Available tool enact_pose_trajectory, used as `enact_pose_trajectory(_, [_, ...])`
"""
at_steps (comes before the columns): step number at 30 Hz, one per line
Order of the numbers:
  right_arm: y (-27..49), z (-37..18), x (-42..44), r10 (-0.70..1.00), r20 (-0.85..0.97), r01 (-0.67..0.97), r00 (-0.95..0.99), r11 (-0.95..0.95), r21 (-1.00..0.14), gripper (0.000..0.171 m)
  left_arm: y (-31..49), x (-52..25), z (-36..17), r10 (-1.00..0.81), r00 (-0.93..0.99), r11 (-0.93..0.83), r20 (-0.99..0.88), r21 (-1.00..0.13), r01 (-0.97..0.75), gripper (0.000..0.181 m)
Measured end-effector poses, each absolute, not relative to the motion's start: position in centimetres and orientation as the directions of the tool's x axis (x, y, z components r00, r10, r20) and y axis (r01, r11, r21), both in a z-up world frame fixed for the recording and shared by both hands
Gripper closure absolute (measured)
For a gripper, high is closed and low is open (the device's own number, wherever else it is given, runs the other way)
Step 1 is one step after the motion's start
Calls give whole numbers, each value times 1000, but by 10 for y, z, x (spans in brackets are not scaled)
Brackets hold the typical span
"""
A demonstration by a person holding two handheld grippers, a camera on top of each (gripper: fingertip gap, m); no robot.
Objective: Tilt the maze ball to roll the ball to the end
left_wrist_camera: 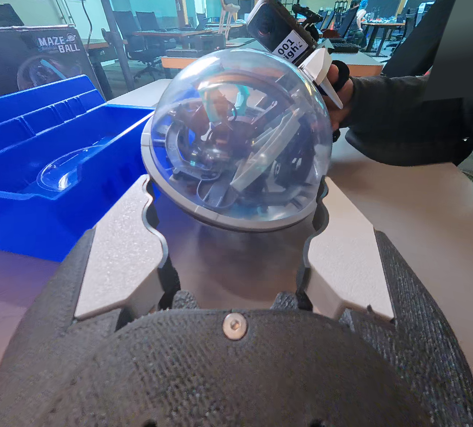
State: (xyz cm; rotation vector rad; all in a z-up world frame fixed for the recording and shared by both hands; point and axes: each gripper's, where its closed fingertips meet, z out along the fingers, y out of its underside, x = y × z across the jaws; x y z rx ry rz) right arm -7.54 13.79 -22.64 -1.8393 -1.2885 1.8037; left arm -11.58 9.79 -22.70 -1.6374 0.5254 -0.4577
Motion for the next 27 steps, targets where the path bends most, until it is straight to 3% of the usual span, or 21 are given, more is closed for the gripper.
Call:
enact_pose_trajectory(9, [138, -227, -69, 835, -493, 362, -245, -393, -845, 38, 99, -120, -239, -585, 806, -218, 88, -974, -52, 59])
enact_pose_trajectory(17, [133, -258, -66, 950, -87, 372, -298, 32, -928, 39, 98, -124, -240, -590, 789, -266, 171, -964, 9, 61])
enact_pose_trajectory(27, [137, -252, -71, 916, 314, 239, -250, 372, -897, 35, 98, -120, -258, -545, 815, -171, -197, -926, -338, 61])
